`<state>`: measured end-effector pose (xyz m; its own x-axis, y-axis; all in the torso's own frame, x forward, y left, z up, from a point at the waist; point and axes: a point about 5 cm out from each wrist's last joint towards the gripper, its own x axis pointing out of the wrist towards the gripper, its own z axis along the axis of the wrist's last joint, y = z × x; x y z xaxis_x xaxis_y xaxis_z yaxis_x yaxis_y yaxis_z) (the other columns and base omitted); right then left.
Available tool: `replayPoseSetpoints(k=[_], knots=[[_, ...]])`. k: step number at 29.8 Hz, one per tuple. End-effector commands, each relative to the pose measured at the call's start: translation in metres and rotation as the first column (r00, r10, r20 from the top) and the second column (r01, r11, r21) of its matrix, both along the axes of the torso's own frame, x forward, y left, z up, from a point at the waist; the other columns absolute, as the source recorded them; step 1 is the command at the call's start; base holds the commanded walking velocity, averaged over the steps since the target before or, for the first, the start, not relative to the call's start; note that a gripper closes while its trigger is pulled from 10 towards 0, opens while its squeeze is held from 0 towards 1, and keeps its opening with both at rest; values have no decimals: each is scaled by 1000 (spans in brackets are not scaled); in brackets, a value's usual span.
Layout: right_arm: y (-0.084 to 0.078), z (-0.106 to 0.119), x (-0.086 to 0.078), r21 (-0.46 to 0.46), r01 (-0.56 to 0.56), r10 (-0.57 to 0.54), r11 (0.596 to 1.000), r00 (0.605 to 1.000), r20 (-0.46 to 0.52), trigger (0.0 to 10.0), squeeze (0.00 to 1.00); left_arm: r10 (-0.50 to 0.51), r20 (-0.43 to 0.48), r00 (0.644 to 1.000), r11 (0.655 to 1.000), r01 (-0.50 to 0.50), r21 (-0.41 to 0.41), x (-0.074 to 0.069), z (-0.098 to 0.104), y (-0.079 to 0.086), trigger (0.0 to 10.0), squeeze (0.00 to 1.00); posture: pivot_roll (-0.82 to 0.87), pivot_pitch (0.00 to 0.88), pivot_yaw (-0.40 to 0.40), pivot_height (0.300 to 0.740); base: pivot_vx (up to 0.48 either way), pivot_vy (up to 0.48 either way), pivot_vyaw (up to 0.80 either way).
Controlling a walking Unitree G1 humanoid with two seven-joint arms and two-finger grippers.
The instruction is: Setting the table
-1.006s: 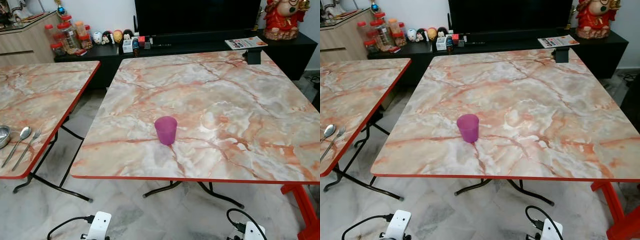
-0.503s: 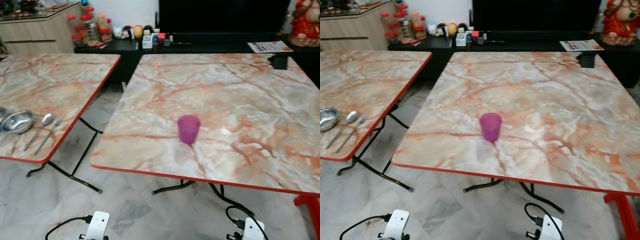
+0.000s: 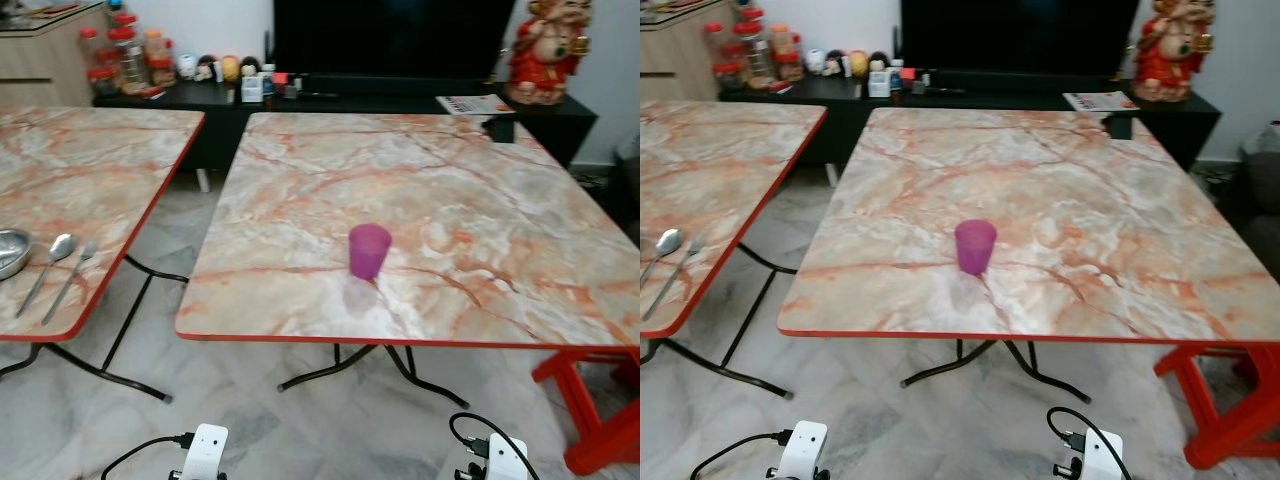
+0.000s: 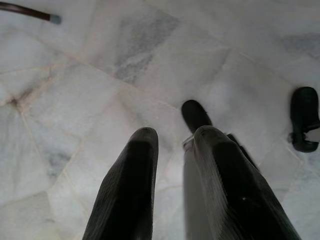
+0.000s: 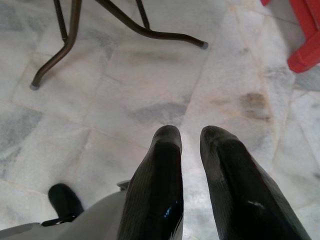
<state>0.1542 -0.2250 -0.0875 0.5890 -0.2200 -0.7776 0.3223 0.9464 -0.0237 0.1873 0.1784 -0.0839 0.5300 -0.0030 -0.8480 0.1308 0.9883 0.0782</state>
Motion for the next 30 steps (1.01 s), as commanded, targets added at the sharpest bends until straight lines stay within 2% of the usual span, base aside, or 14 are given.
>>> replayPoseSetpoints(k=[1, 12, 23, 30], knots=[[-2, 3, 6, -9, -15, 15, 1000, 1000, 15, 10000, 0, 6, -13, 1000, 1000, -6, 5, -3, -2, 0, 10000, 0, -151, 0, -12, 740, 0, 277, 0], [2, 2, 6, 1, -9, 9, 1000, 1000, 13, 10000, 0, 16, 3, 1000, 1000, -16, -1, 2, 1, -4, 10000, 0, -149, 0, -9, 740, 0, 275, 0], [9, -1, 3, 23, 20, -20, 1000, 1000, 9, 10000, 0, 25, -1, 1000, 999, -25, 22, 0, 1, 7, 10000, 0, -135, 0, 22, 740, 0, 272, 0], [10, -1, 4, 21, -6, 6, 1000, 1000, 6, 10000, 0, 28, 1, 1000, 999, -28, 19, 1, 1, 5, 10000, 0, -136, 0, 0, 740, 0, 282, 0]])
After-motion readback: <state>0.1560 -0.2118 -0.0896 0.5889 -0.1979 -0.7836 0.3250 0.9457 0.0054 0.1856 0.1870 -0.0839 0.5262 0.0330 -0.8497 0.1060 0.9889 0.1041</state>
